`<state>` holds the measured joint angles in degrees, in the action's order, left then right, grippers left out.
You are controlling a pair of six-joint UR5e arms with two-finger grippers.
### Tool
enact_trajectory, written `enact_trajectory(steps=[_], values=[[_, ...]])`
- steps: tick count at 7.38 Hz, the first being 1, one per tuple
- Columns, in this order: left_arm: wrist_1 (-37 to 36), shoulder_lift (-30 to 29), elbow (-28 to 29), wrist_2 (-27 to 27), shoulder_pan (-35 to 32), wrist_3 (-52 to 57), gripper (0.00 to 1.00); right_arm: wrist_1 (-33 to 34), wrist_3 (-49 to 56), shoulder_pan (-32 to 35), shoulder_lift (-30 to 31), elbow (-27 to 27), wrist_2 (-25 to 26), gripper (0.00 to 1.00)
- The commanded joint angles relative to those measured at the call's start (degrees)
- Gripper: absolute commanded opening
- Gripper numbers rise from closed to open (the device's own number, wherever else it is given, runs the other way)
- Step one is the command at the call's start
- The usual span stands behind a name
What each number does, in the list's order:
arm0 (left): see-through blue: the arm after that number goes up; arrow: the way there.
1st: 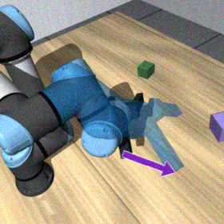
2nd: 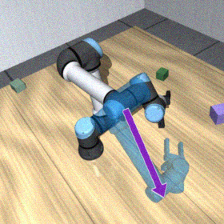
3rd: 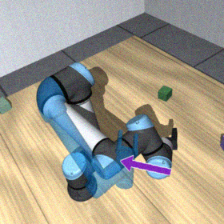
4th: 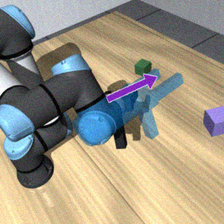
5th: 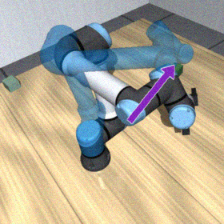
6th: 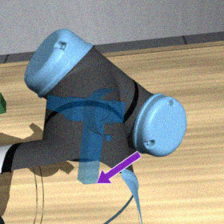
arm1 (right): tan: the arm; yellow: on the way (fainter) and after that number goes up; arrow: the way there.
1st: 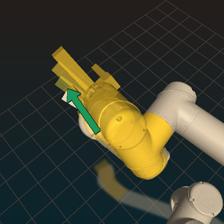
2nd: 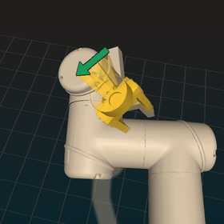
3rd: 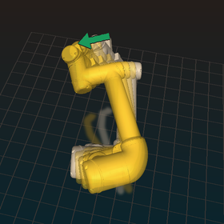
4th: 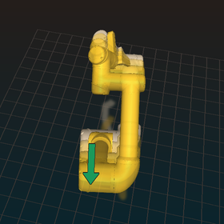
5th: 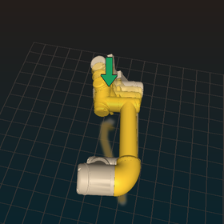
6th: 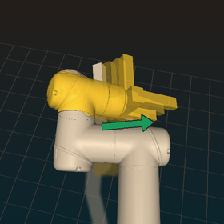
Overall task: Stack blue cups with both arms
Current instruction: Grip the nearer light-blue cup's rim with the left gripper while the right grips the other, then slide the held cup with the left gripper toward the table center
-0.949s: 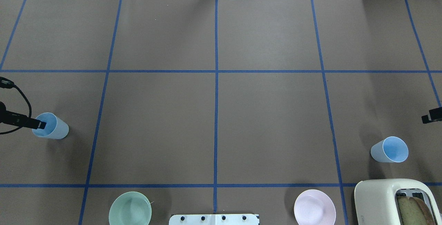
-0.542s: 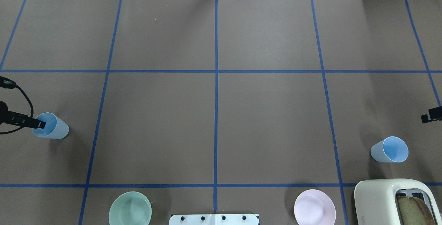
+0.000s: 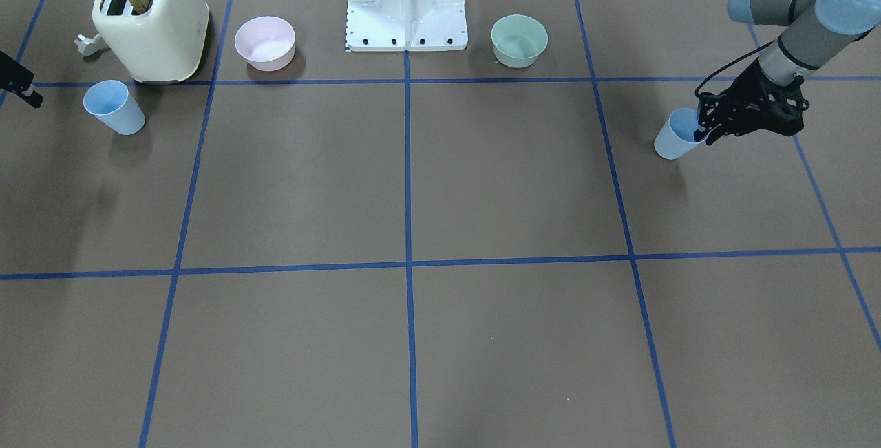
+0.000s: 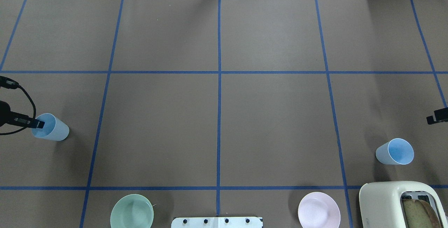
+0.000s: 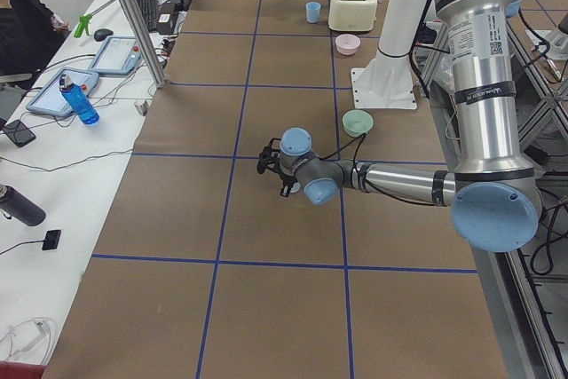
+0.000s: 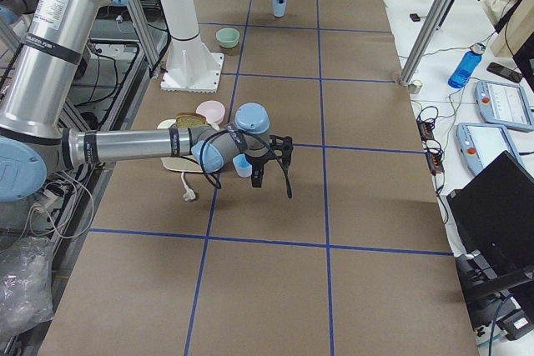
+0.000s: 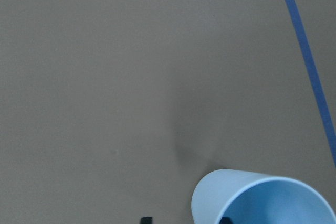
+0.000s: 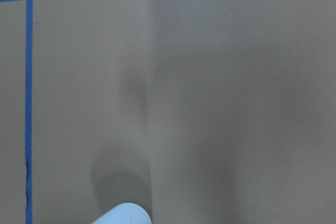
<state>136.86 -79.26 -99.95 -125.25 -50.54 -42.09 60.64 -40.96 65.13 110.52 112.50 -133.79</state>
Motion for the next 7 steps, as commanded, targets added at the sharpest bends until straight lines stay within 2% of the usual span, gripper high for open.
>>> enact_trajectory(steps=[1,2,4,5,6,7], values=[[-0.1,-0.8,0.4,-0.7,0.0,0.1,0.0,0.0,0.0,0.0,-0.1,-0.2,0.0,1.0],[-0.2,-1.0,0.3,-0.9,-0.1,0.1,0.0,0.0,0.0,0.0,-0.1,-0.2,0.0,1.0],[-0.2,-1.3,-0.7,-5.6,-0.3,0.0,0.0,0.0,0.0,0.0,-0.4,-0.3,0.0,1.0],[-2.6,-2.8,-2.0,-6.0,-0.3,-0.1,0.0,0.0,0.0,-0.6,-0.4,-0.7,0.1,1.0],[-9.4,-5.7,-4.7,-6.5,-0.5,-0.1,0.0,-0.1,0.3,-2.0,-0.6,-0.8,1.4,1.0],[-12.7,-6.3,-7.0,-6.4,-0.4,-0.1,0.0,-0.4,0.4,-5.0,-0.8,-0.9,4.6,1.0]])
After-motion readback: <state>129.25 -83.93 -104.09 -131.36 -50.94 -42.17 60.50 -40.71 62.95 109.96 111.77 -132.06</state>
